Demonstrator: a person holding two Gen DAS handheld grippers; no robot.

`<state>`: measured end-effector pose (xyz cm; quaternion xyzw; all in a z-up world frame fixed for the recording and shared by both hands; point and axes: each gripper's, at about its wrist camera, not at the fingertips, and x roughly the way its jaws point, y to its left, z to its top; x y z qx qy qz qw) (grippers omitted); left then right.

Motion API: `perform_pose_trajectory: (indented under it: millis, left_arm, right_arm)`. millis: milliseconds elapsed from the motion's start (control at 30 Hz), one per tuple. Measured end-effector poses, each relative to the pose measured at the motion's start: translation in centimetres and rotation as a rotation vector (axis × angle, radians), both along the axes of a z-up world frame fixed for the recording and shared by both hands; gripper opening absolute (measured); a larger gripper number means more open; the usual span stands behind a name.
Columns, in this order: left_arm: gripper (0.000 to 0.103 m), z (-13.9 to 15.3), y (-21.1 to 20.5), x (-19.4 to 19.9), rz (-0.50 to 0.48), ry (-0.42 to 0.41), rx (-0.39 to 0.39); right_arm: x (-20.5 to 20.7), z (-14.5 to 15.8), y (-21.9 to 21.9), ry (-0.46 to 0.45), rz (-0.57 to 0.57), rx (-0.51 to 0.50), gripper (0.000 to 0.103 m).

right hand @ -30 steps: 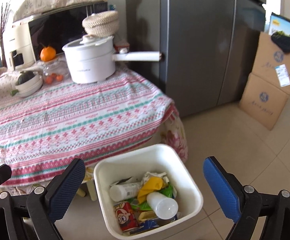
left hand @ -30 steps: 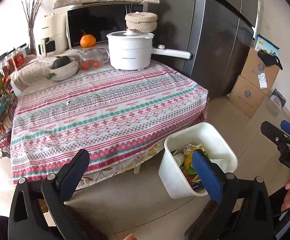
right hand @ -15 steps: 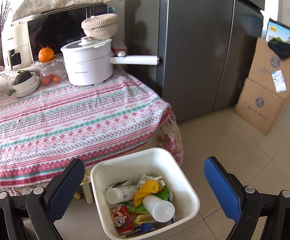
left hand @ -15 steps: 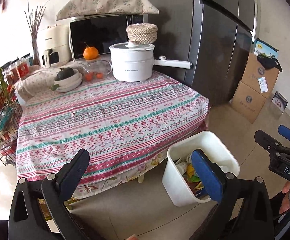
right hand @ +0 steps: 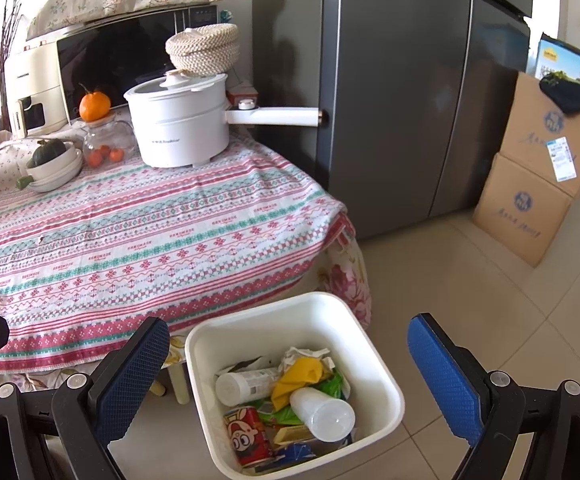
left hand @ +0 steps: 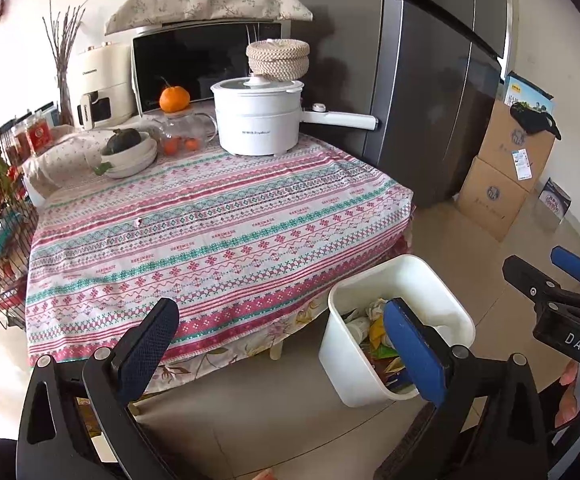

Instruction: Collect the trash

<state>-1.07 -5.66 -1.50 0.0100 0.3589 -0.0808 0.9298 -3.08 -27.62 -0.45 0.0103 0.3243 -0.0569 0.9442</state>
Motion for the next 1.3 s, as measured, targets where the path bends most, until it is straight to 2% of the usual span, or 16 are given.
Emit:
perform_pose_trajectory:
  millis: [1300]
  left_arm:
    - [0.103, 0.25, 0.27, -0.20, 0.006, -0.006, 0.009]
  right_arm:
    - [0.08, 0.06, -0.24, -0.008, -0.006, 0.011, 0.099]
